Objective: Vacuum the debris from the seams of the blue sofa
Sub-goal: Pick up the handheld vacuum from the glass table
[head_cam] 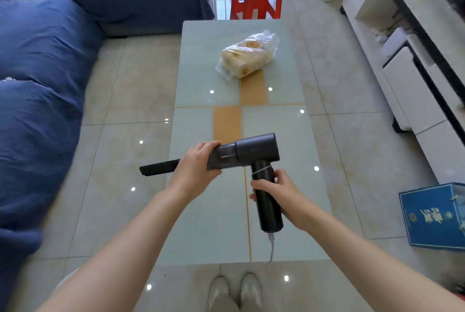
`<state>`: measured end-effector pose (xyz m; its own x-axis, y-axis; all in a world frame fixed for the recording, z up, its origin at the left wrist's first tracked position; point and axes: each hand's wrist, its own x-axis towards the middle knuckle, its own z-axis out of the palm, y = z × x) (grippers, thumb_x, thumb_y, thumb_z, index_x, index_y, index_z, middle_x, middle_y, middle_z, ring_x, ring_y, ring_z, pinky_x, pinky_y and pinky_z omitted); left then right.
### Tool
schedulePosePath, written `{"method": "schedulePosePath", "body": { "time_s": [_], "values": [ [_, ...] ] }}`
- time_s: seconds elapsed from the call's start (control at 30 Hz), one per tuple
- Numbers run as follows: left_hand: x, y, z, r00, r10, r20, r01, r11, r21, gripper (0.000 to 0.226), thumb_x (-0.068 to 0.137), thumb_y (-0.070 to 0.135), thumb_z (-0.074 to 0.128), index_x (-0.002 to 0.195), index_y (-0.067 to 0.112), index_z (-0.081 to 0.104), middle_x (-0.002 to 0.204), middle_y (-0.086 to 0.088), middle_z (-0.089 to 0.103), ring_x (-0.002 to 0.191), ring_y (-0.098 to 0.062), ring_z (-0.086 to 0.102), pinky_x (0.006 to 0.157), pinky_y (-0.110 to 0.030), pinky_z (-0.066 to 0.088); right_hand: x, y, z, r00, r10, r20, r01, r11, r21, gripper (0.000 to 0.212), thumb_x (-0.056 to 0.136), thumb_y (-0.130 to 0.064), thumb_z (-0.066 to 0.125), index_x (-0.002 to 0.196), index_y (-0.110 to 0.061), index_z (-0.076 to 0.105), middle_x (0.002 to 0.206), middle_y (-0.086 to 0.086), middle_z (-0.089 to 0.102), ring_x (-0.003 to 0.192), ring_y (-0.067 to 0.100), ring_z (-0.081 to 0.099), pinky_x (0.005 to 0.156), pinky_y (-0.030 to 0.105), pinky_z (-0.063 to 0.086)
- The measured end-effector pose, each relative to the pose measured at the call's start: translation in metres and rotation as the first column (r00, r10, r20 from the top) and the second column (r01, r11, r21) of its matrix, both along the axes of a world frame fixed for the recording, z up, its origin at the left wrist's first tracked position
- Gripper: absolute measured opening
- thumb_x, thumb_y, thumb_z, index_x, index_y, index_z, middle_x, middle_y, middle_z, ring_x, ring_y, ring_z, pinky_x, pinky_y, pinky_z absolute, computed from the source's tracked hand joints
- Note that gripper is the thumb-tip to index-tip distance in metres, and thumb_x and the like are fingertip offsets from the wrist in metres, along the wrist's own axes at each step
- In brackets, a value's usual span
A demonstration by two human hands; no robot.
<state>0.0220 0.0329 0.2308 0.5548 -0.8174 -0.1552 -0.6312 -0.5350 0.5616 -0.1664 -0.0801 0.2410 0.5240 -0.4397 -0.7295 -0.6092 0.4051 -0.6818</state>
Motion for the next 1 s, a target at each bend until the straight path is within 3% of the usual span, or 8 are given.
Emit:
{"method": "schedulePosePath", "body": {
  "time_s": [0.2, 0.37, 0.47, 0.63, 0.83, 0.93, 1.0],
  "values": [
    [-0.012, 0.044, 0.106, 0.993, 0.109, 0.051, -0.097, 0.975, -0.199, 0.066, 0.078, 0.013, 0.077, 0.137, 0.018, 0.049, 0.13, 0.003, 0.056, 0.118, -0.019, 0.051, 0.099, -0.029, 0.041, 0.006, 0.013, 0.12, 0.985, 0.123, 0.123, -0.12, 0.992, -0.033, 0.029, 0.09, -0.018, 0.073, 0.114, -0.01, 0.058, 0.094, 0.011, 0.066, 0.07, 0.022, 0.071, 0.09, 0.047, 0.058],
    [-0.023, 0.095, 0.161, 0.956, 0.281, 0.079, -0.242, 0.915, -0.322, 0.065, 0.077, 0.011, 0.077, 0.136, 0.018, 0.049, 0.127, 0.002, 0.059, 0.113, -0.017, 0.054, 0.099, -0.026, 0.041, 0.028, 0.039, 0.202, 0.933, 0.318, 0.169, -0.296, 0.944, -0.144, 0.012, 0.09, -0.012, 0.073, 0.098, -0.013, 0.063, 0.093, 0.011, 0.071, 0.069, 0.021, 0.068, 0.084, 0.04, 0.059],
    [-0.028, 0.128, 0.183, 0.906, 0.412, 0.095, -0.349, 0.856, -0.382, 0.062, 0.079, 0.009, 0.075, 0.135, 0.016, 0.049, 0.122, 0.0, 0.06, 0.108, -0.015, 0.053, 0.094, -0.018, 0.036, 0.043, 0.063, 0.231, 0.875, 0.454, 0.171, -0.419, 0.885, -0.203, 0.013, 0.09, -0.009, 0.072, 0.096, -0.016, 0.063, 0.088, 0.009, 0.068, 0.069, 0.021, 0.067, 0.079, 0.038, 0.058],
    [-0.032, 0.192, 0.209, 0.799, 0.593, 0.098, -0.505, 0.751, -0.425, 0.058, 0.085, 0.01, 0.069, 0.136, 0.016, 0.044, 0.125, -0.001, 0.053, 0.114, -0.018, 0.051, 0.098, -0.024, 0.037, 0.079, 0.118, 0.26, 0.76, 0.622, 0.188, -0.567, 0.776, -0.275, 0.021, 0.088, -0.012, 0.074, 0.104, -0.017, 0.061, 0.085, 0.006, 0.068, 0.071, 0.02, 0.07, 0.082, 0.041, 0.06],
    [-0.017, 0.283, 0.226, 0.652, 0.756, 0.068, -0.65, 0.602, -0.464, 0.049, 0.084, 0.009, 0.069, 0.128, 0.019, 0.05, 0.124, 0.004, 0.057, 0.117, -0.012, 0.051, 0.101, -0.022, 0.035, 0.123, 0.202, 0.275, 0.617, 0.73, 0.295, -0.701, 0.679, -0.216, 0.019, 0.096, -0.018, 0.065, 0.114, -0.011, 0.063, 0.102, 0.016, 0.071, 0.081, 0.027, 0.07, 0.093, 0.047, 0.058],
    [-0.007, 0.323, 0.223, 0.566, 0.823, 0.046, -0.705, 0.512, -0.491, 0.047, 0.082, 0.011, 0.07, 0.125, 0.021, 0.053, 0.118, 0.007, 0.059, 0.112, -0.013, 0.054, 0.1, -0.028, 0.041, 0.141, 0.243, 0.274, 0.56, 0.748, 0.356, -0.754, 0.639, -0.155, 0.033, 0.083, -0.033, 0.064, 0.113, -0.02, 0.064, 0.108, 0.016, 0.07, 0.099, 0.037, 0.07, 0.105, 0.054, 0.052],
    [0.001, 0.354, 0.224, 0.5, 0.865, -0.026, -0.749, 0.418, -0.514, 0.049, 0.081, 0.01, 0.07, 0.125, 0.022, 0.053, 0.115, 0.008, 0.059, 0.108, -0.013, 0.057, 0.097, -0.031, 0.044, 0.157, 0.278, 0.274, 0.495, 0.792, 0.356, -0.795, 0.579, -0.183, 0.033, 0.088, -0.031, 0.062, 0.119, -0.019, 0.062, 0.112, 0.015, 0.067, 0.113, 0.039, 0.066, 0.111, 0.055, 0.047]
  ]
}}
